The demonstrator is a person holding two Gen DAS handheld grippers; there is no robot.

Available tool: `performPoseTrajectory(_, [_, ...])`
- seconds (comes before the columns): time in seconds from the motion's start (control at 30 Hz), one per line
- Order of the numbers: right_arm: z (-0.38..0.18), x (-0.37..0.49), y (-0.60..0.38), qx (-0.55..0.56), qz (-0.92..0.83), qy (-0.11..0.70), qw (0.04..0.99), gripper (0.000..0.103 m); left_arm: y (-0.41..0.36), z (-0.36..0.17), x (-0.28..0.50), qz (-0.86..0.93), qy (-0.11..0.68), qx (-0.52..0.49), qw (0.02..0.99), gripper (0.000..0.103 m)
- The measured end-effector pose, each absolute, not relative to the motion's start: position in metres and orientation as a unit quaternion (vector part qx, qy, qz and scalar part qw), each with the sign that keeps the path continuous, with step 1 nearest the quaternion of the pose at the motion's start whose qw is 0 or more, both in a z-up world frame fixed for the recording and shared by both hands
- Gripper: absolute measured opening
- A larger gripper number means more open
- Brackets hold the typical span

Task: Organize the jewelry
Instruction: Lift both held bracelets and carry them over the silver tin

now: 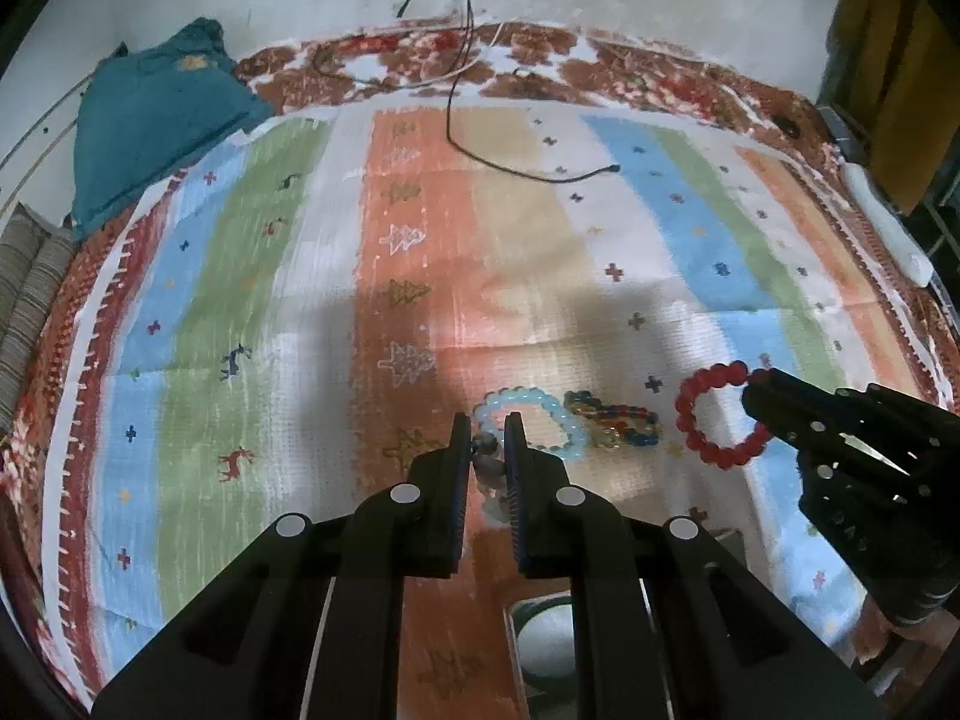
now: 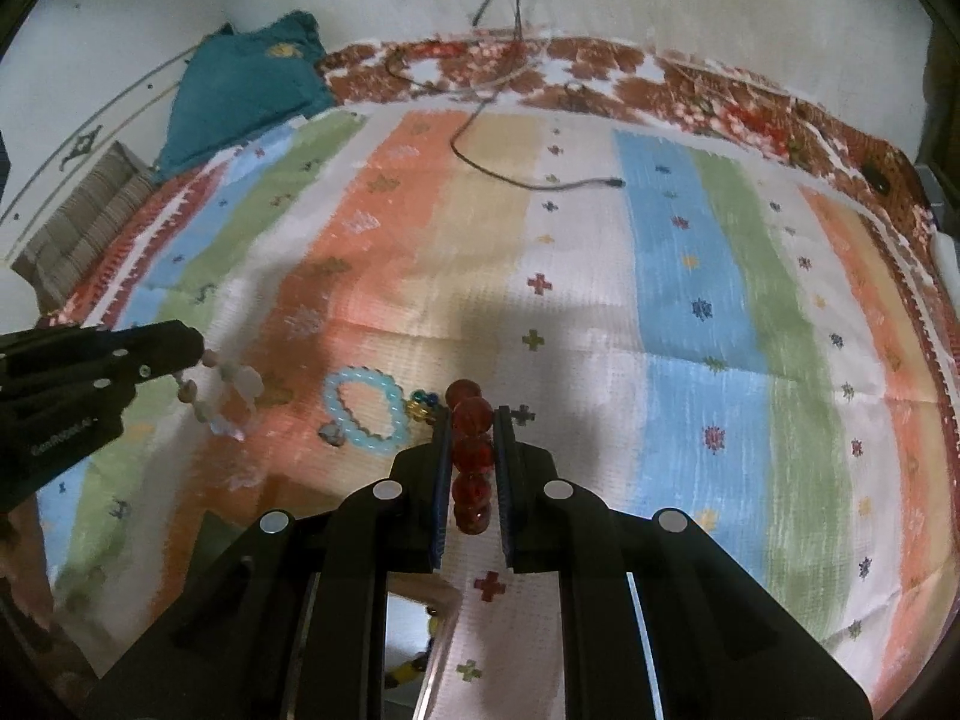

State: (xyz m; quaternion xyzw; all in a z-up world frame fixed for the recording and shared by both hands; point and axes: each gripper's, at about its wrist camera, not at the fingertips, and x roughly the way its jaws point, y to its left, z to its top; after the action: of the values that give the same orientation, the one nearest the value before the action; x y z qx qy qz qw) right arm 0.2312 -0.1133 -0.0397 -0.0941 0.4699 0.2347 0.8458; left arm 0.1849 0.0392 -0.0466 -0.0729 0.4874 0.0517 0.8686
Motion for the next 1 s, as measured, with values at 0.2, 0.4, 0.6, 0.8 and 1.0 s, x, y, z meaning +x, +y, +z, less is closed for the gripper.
performPoseTrajectory(0.2, [-0.028,0.218,-0.116,-0.089,0.241,0.452,0.854,0.014,0.03,-0.032,0.171,0.039,0.466,-0.072,0.881,0.011])
performPoseTrajectory(0.4, [-0.018,0.204,-0.118,-0.083,0.25,0.441,0.858,0.014,0.022,-0.021,0.159,0.03,0.451,-0.069,0.889,0.011])
performPoseTrajectory(0.6, [-0.011,0.189,-0.12,-0.083,0.258,0.431,0.861,0.014,0.016,-0.015,0.148,0.025,0.442,-0.067,0.894,0.011])
performPoseTrajectory(0.8, [-0.006,0.175,-0.123,-0.088,0.26,0.421,0.864,0.014,0.008,-0.01,0.132,0.016,0.434,-0.063,0.899,0.011])
performPoseTrajectory(1.0, [-0.003,0.163,-0.126,-0.089,0.263,0.416,0.866,0.014,0.0,-0.009,0.12,0.011,0.43,-0.059,0.901,0.011])
